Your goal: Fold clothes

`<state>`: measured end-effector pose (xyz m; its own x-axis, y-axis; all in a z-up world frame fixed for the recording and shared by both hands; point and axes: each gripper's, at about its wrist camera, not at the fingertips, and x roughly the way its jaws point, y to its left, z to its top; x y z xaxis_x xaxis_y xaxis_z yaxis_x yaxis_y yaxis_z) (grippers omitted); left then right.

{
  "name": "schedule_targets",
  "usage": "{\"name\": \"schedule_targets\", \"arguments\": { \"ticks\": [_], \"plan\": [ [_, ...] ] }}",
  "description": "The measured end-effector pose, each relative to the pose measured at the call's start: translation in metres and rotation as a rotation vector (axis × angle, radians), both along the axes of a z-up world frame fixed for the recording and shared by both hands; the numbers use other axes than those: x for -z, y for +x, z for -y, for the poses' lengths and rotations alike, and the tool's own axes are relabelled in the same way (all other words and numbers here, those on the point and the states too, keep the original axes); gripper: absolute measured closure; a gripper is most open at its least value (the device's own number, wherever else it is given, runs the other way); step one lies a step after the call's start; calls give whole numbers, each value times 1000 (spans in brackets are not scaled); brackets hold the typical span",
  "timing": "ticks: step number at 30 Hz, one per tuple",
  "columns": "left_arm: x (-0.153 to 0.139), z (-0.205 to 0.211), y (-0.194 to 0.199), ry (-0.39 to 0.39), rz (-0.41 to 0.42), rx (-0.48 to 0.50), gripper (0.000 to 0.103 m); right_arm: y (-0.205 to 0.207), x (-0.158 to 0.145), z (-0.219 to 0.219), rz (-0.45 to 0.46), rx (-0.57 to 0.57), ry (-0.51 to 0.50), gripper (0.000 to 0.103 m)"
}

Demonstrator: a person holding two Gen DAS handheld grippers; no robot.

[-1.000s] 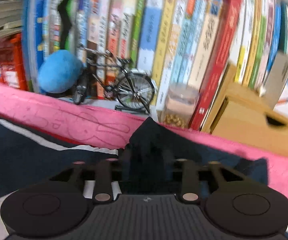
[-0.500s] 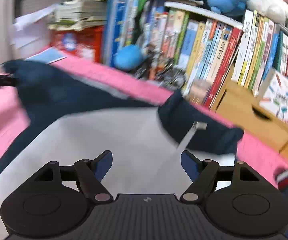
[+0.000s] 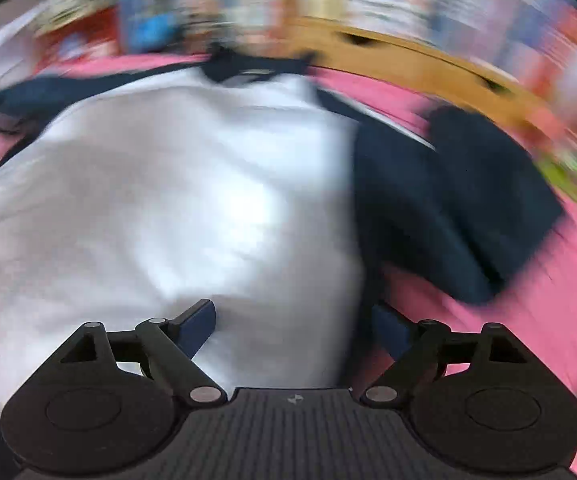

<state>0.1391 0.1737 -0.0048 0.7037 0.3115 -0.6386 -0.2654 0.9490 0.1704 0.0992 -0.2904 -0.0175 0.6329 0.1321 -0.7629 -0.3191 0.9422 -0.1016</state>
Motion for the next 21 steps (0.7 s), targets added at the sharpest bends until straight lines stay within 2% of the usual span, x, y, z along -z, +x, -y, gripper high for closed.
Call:
{"name": "schedule_targets", "arguments": {
  "ticks": [1,3,5,7,9,12,15,17,19,21],
  "plan": [
    [-7,1,-14,-15,31,36,35,-10,-2,15,17,43,18,18],
    [-20,8,-44,-45,83,122,31,-43,-10,25,87,24,61,18],
    [-32,31,-72,-37,95,209,26,-77,-18,35,157,-1,102,18],
    [-29,59,-89,-33,61,265,16,-112,-23,27,215,-83,125,17],
    [-27,88,-106,-30,27,322,15,-139,-25,16,259,-173,123,15],
    [-24,125,-127,-42,-17,385,15,-177,-23,-17,305,-362,122,5],
    [-23,146,-138,-45,-15,411,15,-210,-11,-57,358,-580,18,2],
    [-26,154,-143,-51,-7,427,15,-225,-2,-81,413,-654,-98,2],
    [-30,156,-150,-65,3,446,15,-233,5,-99,463,-651,-185,3],
    [-31,161,-160,-65,11,459,14,-235,6,-106,488,-623,-201,3]
  ]
}}
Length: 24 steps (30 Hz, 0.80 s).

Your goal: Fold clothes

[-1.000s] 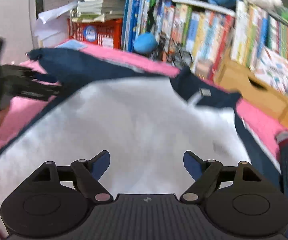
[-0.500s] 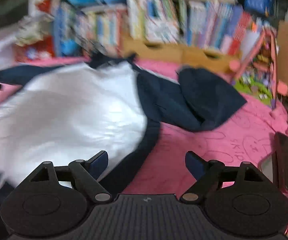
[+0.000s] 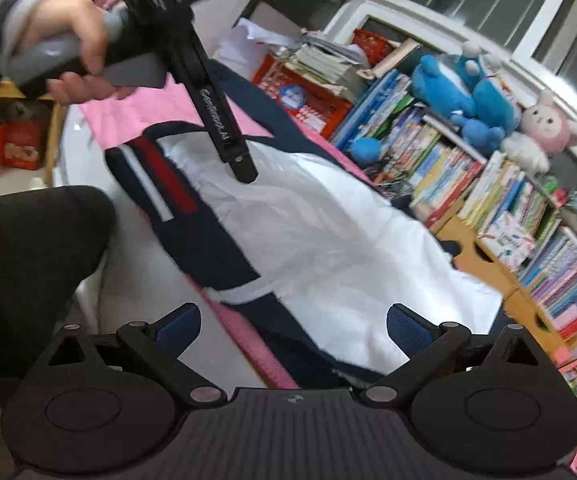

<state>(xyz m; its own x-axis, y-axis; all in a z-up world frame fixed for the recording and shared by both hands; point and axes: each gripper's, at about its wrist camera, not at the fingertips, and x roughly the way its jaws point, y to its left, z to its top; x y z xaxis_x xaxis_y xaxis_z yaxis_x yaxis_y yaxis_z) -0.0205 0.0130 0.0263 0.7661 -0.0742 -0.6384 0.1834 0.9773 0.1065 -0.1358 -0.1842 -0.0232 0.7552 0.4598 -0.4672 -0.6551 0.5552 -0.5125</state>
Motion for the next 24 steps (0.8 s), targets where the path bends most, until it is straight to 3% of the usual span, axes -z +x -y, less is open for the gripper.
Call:
{"name": "schedule_targets", "arguments": {
  "ticks": [3,10,14,19,22,24],
  "plan": [
    [0,4,-9,7,5,18,11,7,-6,8,4,55,42,2],
    [6,12,-16,-4,-17,53,11,31,0,32,35,204,33,3],
    [15,26,-35,0,-46,225,11,47,-4,40,36,264,81,3],
    [29,49,-60,131,5,302,6,65,-20,52,27,319,183,3],
    [26,53,-64,126,18,325,6,72,-29,62,6,349,253,3],
    [23,53,-62,158,64,288,6,76,-34,69,-14,366,300,3]
  ]
}}
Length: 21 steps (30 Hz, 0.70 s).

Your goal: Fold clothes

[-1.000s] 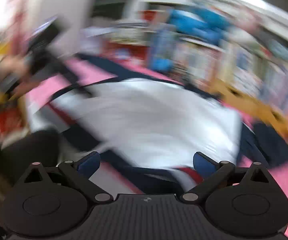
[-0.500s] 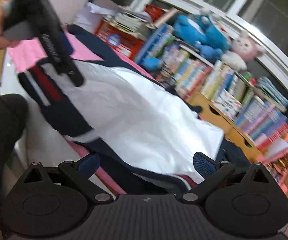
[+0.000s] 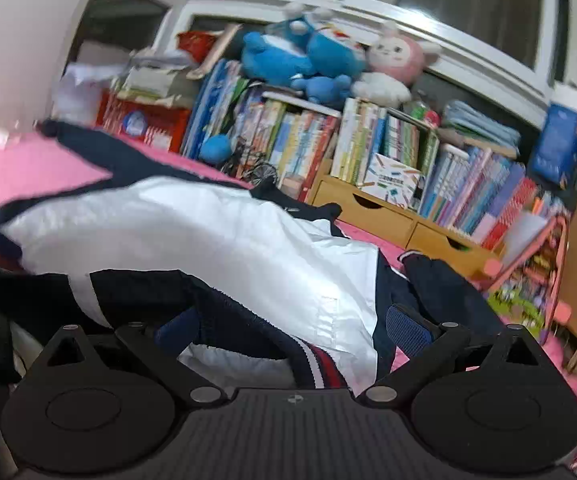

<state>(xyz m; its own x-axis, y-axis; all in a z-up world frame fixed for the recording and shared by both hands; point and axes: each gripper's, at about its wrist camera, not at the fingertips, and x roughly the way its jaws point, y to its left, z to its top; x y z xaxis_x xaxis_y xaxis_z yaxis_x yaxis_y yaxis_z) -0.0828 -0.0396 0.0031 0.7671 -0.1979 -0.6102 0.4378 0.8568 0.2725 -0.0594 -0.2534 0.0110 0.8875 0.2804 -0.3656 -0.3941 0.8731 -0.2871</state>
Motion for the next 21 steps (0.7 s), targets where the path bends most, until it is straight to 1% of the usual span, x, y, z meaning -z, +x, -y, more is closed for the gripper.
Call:
{"name": "schedule_targets", "arguments": {
  "ticks": [1,4,5,6,8,9,11,12,13,14,15,16,17,19,20,21],
  "plan": [
    [0,-1,2,28,39,-36,6,1,-1,3,-7,3,16,3],
    [10,-11,16,163,167,-211,6,-5,4,8,-21,-1,16,3],
    [14,-15,20,184,173,-242,5,-8,7,9,-26,-9,7,3],
    [17,-20,22,200,179,-269,5,-13,11,10,-30,-23,-8,3],
    [20,-28,19,194,192,-291,5,-23,21,7,-40,-61,-63,3],
    [18,-30,18,202,212,-303,5,-28,26,4,-37,-76,-98,3],
    [8,-32,17,235,296,-340,5,-33,35,-6,-21,-79,-173,3],
    [-2,-37,17,244,344,-367,5,-33,37,-11,3,-52,-212,5],
    [-11,-42,17,253,393,-395,5,-29,36,-13,26,-13,-232,9],
    [-20,-47,18,262,441,-422,4,-24,32,-12,52,39,-233,12],
    [-30,-52,18,268,484,-446,0,-17,26,-7,73,102,-211,14],
    [-38,-60,18,255,498,-455,0,-11,16,2,84,153,-162,15],
    [-44,-68,15,234,498,-452,0,-10,5,13,91,180,-98,17],
    [-52,-77,7,203,487,-448,0,-18,-17,35,120,209,34,17],
    [-50,-77,2,202,474,-443,0,-26,-25,42,141,213,67,17],
    [-44,-75,-3,216,458,-434,0,-36,-31,47,163,220,75,18]
  ]
}}
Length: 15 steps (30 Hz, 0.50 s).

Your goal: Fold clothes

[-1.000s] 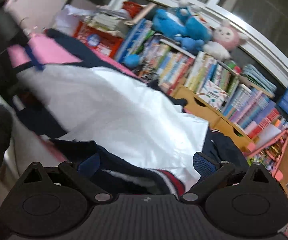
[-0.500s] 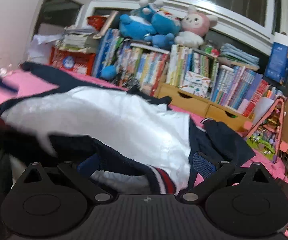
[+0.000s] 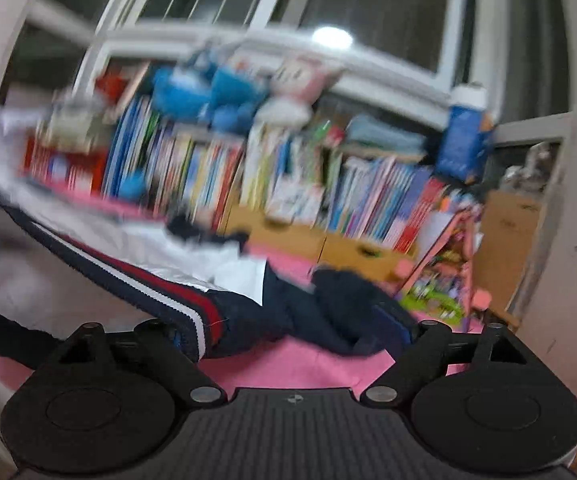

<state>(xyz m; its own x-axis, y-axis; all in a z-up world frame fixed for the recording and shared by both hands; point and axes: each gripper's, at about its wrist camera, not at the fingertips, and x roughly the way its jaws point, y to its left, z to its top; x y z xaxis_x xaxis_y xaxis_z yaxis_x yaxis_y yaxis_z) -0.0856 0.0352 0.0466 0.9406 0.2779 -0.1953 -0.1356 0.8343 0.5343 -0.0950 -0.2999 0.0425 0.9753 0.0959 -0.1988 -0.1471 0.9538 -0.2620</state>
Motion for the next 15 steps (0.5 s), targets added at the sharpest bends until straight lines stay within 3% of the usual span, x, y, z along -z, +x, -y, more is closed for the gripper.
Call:
{"name": "schedule_targets", "arguments": {
  "ticks": [3,6,8,11,13,15],
  "plan": [
    [38,4,-7,82,-100,-16,0,-19,6,5,-21,19,-45,19],
    [68,0,-11,112,-197,-24,0,-21,35,15,-149,32,-51,19],
    [60,-9,-19,90,-189,-32,0,-26,53,21,-228,36,-18,19],
    [32,-25,-28,35,-139,-52,0,-43,56,19,-249,-6,22,18],
    [25,-37,-26,-26,-165,-54,0,-52,58,15,-250,-48,11,13],
    [36,-45,-19,-101,-255,-41,0,-48,71,12,-296,-60,4,13]
  ]
}}
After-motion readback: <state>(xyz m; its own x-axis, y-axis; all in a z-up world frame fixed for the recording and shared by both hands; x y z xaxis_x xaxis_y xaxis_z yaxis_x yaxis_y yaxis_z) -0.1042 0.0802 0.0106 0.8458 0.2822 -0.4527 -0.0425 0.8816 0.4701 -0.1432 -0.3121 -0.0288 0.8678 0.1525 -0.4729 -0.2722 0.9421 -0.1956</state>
